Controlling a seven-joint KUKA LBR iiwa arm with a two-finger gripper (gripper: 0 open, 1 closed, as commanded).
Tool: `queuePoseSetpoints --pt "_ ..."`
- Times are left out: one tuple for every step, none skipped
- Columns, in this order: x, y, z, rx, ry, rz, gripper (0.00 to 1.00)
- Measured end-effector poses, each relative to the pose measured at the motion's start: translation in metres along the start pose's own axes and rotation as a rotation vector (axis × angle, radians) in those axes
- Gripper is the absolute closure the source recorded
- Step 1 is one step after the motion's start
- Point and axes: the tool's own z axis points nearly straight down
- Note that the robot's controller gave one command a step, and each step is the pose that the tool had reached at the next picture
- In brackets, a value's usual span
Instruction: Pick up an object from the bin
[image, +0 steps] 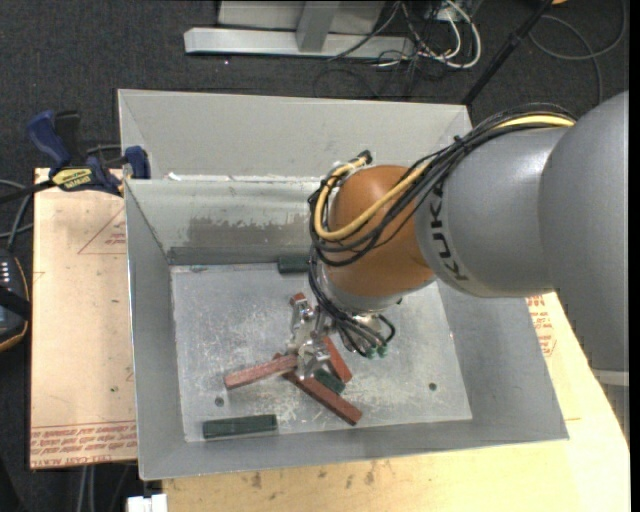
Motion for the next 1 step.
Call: queuePoseSetpoints --pt "-0.0126 -0.0264 -0.1138 0.002 -0.003 -0.001 1.00"
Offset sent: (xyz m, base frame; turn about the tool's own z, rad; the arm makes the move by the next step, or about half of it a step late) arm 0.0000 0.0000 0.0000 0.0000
